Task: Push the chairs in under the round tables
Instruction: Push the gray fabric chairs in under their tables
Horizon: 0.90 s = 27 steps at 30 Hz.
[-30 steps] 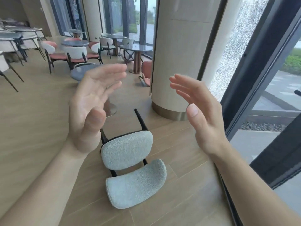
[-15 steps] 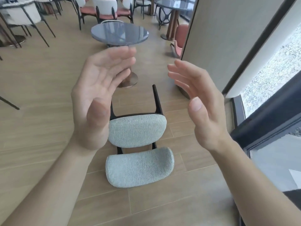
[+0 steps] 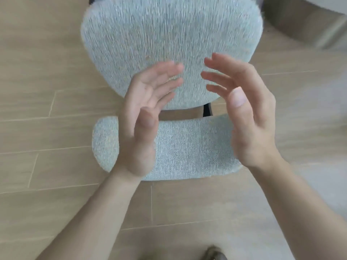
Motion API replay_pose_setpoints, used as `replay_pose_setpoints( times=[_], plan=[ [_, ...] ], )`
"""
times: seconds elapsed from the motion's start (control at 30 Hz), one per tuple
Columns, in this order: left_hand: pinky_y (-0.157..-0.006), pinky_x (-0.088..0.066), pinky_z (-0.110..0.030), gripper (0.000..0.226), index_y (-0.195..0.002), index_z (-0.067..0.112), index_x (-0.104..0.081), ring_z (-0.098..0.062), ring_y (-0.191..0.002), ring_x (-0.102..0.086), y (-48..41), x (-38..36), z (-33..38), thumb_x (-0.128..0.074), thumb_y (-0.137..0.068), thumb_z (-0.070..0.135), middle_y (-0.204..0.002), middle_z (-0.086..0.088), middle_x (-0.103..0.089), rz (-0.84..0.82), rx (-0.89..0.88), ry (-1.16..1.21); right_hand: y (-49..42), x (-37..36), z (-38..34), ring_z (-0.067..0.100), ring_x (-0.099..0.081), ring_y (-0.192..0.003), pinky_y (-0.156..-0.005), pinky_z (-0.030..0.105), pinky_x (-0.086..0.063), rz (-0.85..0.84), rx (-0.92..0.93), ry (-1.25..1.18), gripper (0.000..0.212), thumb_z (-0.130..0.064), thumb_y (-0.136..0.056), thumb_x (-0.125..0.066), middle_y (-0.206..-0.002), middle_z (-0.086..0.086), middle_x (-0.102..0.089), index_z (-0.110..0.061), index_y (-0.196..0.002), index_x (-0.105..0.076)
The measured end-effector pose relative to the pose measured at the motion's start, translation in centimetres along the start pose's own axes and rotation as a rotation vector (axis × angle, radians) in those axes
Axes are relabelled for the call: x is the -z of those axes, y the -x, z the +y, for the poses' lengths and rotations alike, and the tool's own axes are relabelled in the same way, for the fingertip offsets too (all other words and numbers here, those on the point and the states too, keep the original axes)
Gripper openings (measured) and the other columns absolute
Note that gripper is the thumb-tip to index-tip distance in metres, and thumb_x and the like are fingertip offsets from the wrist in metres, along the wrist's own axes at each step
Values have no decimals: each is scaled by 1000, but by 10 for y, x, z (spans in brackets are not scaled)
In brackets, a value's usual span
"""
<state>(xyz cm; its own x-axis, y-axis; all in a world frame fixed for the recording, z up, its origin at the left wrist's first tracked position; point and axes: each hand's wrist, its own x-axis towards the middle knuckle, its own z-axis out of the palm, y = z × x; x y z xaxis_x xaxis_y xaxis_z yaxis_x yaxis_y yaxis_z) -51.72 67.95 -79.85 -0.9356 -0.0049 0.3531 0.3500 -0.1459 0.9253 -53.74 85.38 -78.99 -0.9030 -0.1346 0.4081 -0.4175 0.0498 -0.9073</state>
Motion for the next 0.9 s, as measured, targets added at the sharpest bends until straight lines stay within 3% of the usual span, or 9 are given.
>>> replay_pose_setpoints(
  times=[0.13, 0.23, 0.3, 0.43, 0.53, 0.63, 0.77, 0.83, 0.9],
  plan=[
    [-112, -49, -42, 83, -142, 36, -54, -25, -138, -63, 46, 25, -131, -59, -79, 90, -146, 7, -66, 95, 160, 57, 55, -19, 133, 31, -64, -136, -117, 45, -51, 61, -117, -90, 83, -74, -94, -57, -141, 13, -64, -8, -144, -51],
    [-113, -53, -49, 83, -142, 42, -57, -26, -138, -65, 84, 44, -210, -60, -76, 93, -150, 7, -66, 193, 378, 104, 97, -38, 215, 17, -66, -135, -113, 35, -53, 68, -259, -105, 63, -55, -101, -63, -138, -2, -67, -12, -145, -53],
    [-111, -54, -51, 70, -143, 44, -58, -24, -135, -68, 102, 54, -255, -47, -89, 87, -148, 8, -68, 270, 534, 167, 123, -49, 263, 13, -66, -136, -112, 30, -53, 66, -397, -126, 57, -50, -96, -61, -139, -8, -69, -20, -145, -56],
    [-111, -53, -58, 62, -143, 45, -60, -25, -128, -73, 118, 64, -331, -32, -98, 77, -142, 9, -73, 415, 702, 287, 157, -64, 339, 13, -65, -137, -119, 38, -50, 69, -679, -225, 60, -59, -84, -67, -144, -4, -70, -31, -137, -64],
    [-110, -54, -56, 66, -147, 43, -58, -23, -130, -71, 119, 67, -361, -32, -100, 80, -142, 6, -73, 490, 757, 456, 163, -66, 367, 16, -72, -128, -117, 38, -53, 211, -841, -452, 47, -47, -90, -70, -131, 1, -77, -26, -131, -66],
    [-112, -53, -52, 74, -142, 39, -66, -20, -130, -72, 139, 66, -371, -32, -96, 86, -142, 4, -73, 529, 827, 550, 178, -70, 367, 19, -78, -119, -103, 30, -62, 373, -953, -580, 42, -42, -94, -65, -123, 8, -82, -16, -127, -68],
    [-112, -50, -46, 96, -108, 17, -88, -19, -113, -80, 173, 50, -367, -33, -89, 94, -126, -5, -81, 645, 1042, 590, 211, -94, 355, 20, -84, -95, -80, 25, -67, 605, -1224, -436, 47, -46, -103, -69, -104, 15, -85, -2, -118, -73],
    [-102, -56, -45, 100, -87, 8, -87, -24, -97, -84, 184, 38, -366, -42, -83, 96, -109, -10, -85, 800, 1208, 523, 221, -102, 354, 24, -83, -91, -85, 32, -67, 754, -1395, -375, 54, -52, -96, -73, -101, 14, -82, 1, -108, -71],
    [-91, -59, -44, 95, -99, 5, -75, -29, -94, -82, 191, 31, -364, -52, -78, 95, -103, -13, -84, 954, 1309, 432, 223, -104, 355, 28, -76, -113, -101, 38, -61, 837, -1486, -399, 57, -54, -92, -77, -117, 12, -71, -3, -116, -66]
  ],
)
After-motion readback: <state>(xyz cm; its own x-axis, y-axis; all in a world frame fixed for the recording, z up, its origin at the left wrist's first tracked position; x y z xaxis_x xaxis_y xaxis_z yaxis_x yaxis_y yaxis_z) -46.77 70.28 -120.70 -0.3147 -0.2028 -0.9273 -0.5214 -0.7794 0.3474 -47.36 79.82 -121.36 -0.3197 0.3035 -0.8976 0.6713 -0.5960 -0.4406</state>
